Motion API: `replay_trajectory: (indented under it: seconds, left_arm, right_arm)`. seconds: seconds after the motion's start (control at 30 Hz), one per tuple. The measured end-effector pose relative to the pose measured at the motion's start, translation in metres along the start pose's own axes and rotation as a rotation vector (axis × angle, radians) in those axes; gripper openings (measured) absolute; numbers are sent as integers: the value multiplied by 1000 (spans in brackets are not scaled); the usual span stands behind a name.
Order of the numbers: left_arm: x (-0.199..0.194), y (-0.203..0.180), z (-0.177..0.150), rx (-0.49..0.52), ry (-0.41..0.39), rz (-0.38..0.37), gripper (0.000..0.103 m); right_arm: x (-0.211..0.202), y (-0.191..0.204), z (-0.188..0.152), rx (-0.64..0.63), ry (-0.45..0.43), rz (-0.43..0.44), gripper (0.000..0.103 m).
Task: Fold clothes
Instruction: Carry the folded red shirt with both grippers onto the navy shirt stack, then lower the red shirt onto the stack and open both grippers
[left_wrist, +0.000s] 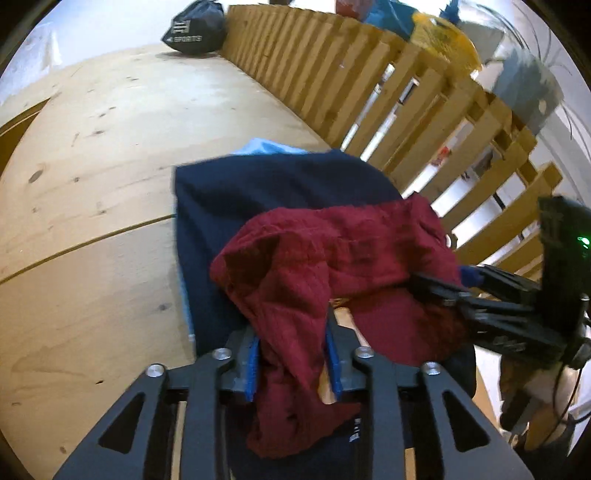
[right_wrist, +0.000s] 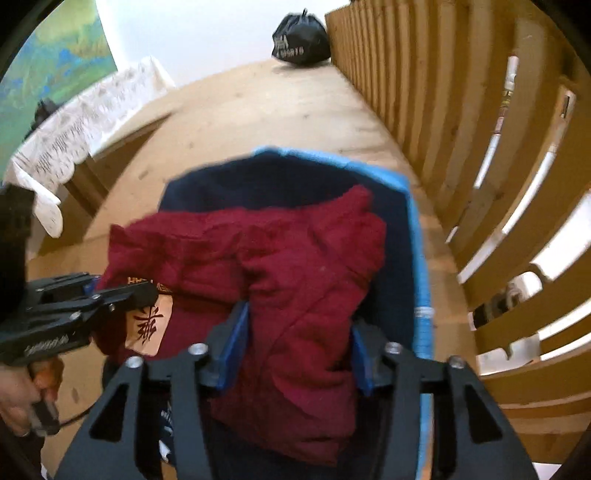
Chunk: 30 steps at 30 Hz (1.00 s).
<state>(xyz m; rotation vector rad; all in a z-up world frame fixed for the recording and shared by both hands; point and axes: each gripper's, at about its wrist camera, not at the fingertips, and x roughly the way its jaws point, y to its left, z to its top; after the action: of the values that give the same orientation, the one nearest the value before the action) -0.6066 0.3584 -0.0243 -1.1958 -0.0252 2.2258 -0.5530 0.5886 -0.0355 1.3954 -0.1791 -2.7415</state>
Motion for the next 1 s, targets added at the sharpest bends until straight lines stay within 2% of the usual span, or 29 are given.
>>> replay_trajectory:
  seconds: [0.13,0.2,0.3,0.33,0.4,0.5,0.57,0.63,0.7,0.77,0.8,0.87,0.93,1.0]
  left_arm:
    - [-11,4,0,0,-23,21,31]
    - [-17,7,0,1,-34,32,31]
    - [-29,2,-2,29,-55,26,31]
    - [-28,-4,-2,53,-56,22,31]
    - [-22,-14,-2,93,-51,18,31]
    - [4,-11,-2,93,-14,34,32]
    - [31,2,-5,68,33,97,34]
    - [31,2,-5,72,33,114,38]
    - [23,-2,-3,83,12,107,39]
    - [14,-6,-2,94,-8,99,35]
    - [10,-8,-1,100,-18,95,35]
    - [1,-12,1,111,-39,88,35]
    - [-7,-16,2,122,-59,80,36]
    - [4,-15,3,127,-45,102,35]
  right_arm:
    - [-50,6,3,-55,-112,-172,54]
    - [-64,13,0,-62,-138,-113,54]
    - [-63,18,0,-15,-120,14,50]
    - [-59,19,0,-3,-108,41,44]
    - [-43,20,-2,7,-77,53,41]
    - [-23,17,-12,2,-43,-27,41]
    - [-9,12,-18,0,-10,-85,42]
    - [9,2,-23,16,55,-92,46]
    - [2,6,-22,-2,33,-93,46]
    - [-18,18,-16,-40,-46,-120,46]
    - [-29,24,-13,-48,-92,-113,46]
    - [-43,31,-4,-27,-162,-34,48]
    - [-37,31,6,29,-152,37,48]
    - [-16,29,12,84,-85,109,48]
